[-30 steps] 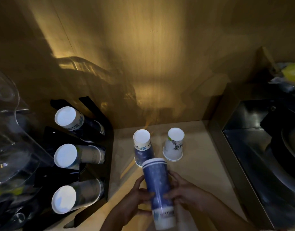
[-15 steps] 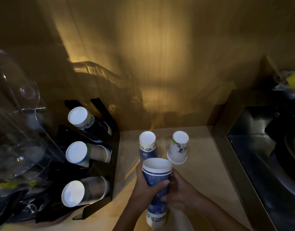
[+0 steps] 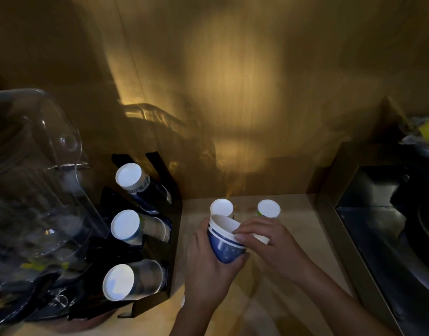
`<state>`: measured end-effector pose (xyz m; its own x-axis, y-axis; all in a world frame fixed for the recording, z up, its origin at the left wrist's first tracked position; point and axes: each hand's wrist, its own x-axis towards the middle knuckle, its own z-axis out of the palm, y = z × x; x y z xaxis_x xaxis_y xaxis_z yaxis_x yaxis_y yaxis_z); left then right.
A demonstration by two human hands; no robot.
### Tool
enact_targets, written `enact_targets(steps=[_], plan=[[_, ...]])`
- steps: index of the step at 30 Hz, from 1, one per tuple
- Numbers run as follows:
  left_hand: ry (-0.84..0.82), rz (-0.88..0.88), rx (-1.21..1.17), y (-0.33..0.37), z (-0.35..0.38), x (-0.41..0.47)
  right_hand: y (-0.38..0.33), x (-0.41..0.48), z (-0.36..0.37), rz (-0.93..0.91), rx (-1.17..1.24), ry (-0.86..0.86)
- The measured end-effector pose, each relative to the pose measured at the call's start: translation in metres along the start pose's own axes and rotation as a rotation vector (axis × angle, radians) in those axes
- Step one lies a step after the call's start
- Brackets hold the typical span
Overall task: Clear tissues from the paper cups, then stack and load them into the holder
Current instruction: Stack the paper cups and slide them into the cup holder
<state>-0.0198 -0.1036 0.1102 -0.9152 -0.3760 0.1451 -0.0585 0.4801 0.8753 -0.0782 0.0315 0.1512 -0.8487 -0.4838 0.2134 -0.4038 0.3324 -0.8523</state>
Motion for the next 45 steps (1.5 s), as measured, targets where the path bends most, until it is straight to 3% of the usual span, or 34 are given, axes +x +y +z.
enact_targets(steps=[4,14,24,28,33,36,43,45], plan=[[-0.012,0.037,0.018,0.010,-0.006,-0.002,-0.012,0.003,0.003,-0.053,0.065,-0.070],[-0.234,-0.110,-0.198,0.003,-0.023,-0.002,-0.014,0.008,0.015,0.008,0.037,-0.166],[-0.463,-0.419,-0.718,-0.013,-0.042,0.003,-0.017,0.018,0.006,0.014,0.269,-0.042],[-0.495,-0.416,-0.693,-0.019,-0.045,0.004,-0.015,0.020,0.008,0.040,0.266,-0.017],[-0.544,-0.322,-0.585,-0.022,-0.053,0.003,-0.008,0.028,0.002,0.076,0.245,0.219],[-0.549,-0.287,-0.552,-0.025,-0.057,0.002,-0.005,0.032,-0.004,0.041,0.244,0.239],[-0.536,-0.300,-0.496,-0.031,-0.065,0.004,-0.001,0.028,-0.005,-0.121,-0.225,-0.092],[-0.534,-0.320,-0.504,-0.033,-0.068,0.004,0.006,0.028,-0.003,-0.193,-0.526,-0.147]])
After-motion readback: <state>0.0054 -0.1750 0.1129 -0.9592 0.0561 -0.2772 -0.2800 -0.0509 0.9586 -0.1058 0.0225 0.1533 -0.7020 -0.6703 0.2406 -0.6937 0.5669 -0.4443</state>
